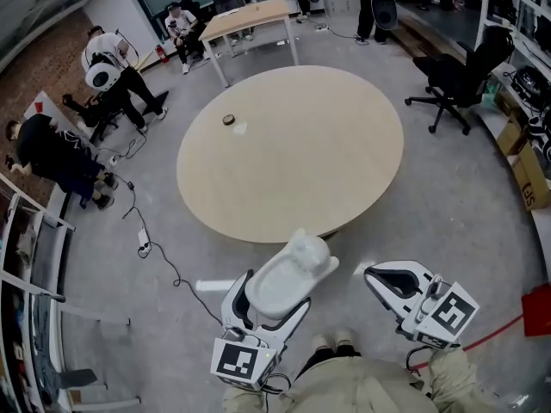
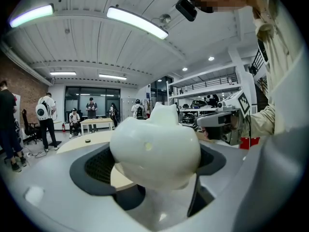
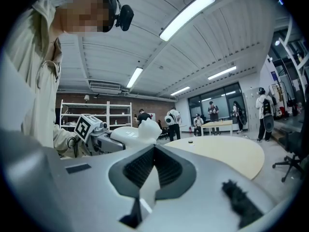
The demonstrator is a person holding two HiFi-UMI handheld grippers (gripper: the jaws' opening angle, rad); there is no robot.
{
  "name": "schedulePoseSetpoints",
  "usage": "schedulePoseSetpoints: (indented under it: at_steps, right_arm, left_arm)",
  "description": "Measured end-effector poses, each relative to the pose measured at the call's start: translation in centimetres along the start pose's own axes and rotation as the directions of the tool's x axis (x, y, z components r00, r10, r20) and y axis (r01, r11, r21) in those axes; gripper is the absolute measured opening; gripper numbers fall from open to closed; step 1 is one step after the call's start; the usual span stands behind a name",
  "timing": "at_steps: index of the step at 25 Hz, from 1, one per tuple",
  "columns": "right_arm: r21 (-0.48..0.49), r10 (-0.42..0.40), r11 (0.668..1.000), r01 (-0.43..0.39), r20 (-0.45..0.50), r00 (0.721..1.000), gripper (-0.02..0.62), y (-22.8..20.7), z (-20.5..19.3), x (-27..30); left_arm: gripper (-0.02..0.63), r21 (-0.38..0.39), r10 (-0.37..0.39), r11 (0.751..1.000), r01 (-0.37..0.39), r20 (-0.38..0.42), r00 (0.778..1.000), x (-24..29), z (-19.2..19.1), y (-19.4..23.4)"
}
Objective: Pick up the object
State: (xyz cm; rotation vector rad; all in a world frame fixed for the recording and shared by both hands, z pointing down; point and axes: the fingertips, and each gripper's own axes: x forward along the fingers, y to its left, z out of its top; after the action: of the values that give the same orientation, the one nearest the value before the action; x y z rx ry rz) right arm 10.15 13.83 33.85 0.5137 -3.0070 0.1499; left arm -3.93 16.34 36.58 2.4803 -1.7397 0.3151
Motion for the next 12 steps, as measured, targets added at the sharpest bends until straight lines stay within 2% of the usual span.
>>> schedulePoseSetpoints:
  at_steps: [12]
  right_arm:
    - [-0.033, 0.003, 0.999, -0.003, -0.01, 1.0, -0.005, 2.5, 0.4, 0.2]
  left_arm:
    - [0.486, -0.029, -0.009, 1.0, 0.009, 0.001, 1.0, -2.4, 0.5, -0.3]
